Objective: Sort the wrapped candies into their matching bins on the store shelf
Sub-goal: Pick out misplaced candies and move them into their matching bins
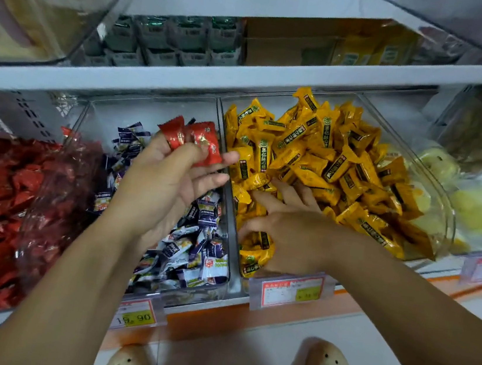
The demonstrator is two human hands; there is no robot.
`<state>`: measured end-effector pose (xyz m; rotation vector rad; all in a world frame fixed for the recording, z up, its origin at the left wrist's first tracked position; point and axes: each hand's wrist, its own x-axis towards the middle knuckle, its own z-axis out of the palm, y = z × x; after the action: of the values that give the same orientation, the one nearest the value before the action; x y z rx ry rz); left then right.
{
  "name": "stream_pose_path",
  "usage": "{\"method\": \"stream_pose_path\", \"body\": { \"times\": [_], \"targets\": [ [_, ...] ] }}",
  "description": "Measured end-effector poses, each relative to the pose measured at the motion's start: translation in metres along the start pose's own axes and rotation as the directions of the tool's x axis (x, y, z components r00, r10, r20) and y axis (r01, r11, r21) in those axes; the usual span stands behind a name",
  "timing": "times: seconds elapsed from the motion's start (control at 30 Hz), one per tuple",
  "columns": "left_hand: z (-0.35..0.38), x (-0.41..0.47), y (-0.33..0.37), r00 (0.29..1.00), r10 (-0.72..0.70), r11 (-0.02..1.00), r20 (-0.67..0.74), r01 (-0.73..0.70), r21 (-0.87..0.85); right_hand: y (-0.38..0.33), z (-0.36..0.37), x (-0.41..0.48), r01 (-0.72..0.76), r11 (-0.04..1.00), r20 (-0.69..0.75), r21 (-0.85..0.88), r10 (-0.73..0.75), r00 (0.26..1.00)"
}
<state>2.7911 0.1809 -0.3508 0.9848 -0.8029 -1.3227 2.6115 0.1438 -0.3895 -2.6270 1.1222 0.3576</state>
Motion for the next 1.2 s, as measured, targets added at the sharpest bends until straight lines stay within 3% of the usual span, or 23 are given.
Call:
{"method": "stream_pose_path", "body": {
  "times": [0.17,0.3,0.4,0.5,0.6,0.7,0.77,0.83,0.9,1.03,1.2],
  "targets": [
    [-0.007,0.001,-0.001,0.996,-0.084,0.987,0.029,0.087,-0.135,0.004,0.002,0.004,-0.046,0.998,-0.146,-0.041,0.039,0.989],
    [-0.006,0.000,-0.003,0.997,-0.072,0.988,-0.041,0.077,0.136,0.013,-0.007,0.002,-0.099,0.989,-0.263,0.105,0.124,0.957],
    [-0.004,0.000,-0.010,0.997,-0.024,0.922,-0.079,0.053,0.383,0.018,-0.015,0.002,-0.137,0.953,-0.364,0.269,0.232,0.902],
    [-0.003,-0.001,-0.016,0.998,0.015,0.862,-0.055,0.015,0.506,0.019,-0.020,0.003,-0.128,0.933,-0.413,0.337,0.269,0.870],
    [-0.003,-0.004,-0.019,1.000,0.027,0.793,-0.013,-0.014,0.609,0.020,-0.022,0.003,-0.128,0.934,-0.404,0.333,0.264,0.876],
    [-0.002,-0.006,-0.020,0.999,0.015,0.723,0.049,-0.044,0.689,0.020,-0.030,-0.004,-0.090,0.930,-0.283,0.355,0.199,0.938],
    [0.000,-0.005,-0.021,0.998,0.015,0.693,0.068,-0.059,0.718,0.013,-0.033,-0.011,-0.100,0.947,-0.092,0.304,0.133,0.987],
    [0.002,-0.003,-0.022,0.997,0.016,0.691,0.071,-0.062,0.720,0.004,-0.027,-0.011,-0.107,0.986,0.074,0.128,0.098,0.992],
    [0.003,-0.003,-0.023,0.997,0.020,0.696,0.075,-0.067,0.715,-0.003,-0.015,-0.004,-0.099,0.992,0.113,-0.078,0.108,0.988],
    [0.003,-0.003,-0.026,0.996,0.028,0.695,0.079,-0.077,0.715,-0.010,0.004,0.011,-0.178,0.960,0.016,-0.214,0.186,0.982],
    [0.002,-0.001,-0.026,0.996,0.017,0.702,0.092,-0.078,0.708,-0.012,0.012,0.015,-0.208,0.952,-0.318,-0.226,0.130,0.939]
  ]
}}
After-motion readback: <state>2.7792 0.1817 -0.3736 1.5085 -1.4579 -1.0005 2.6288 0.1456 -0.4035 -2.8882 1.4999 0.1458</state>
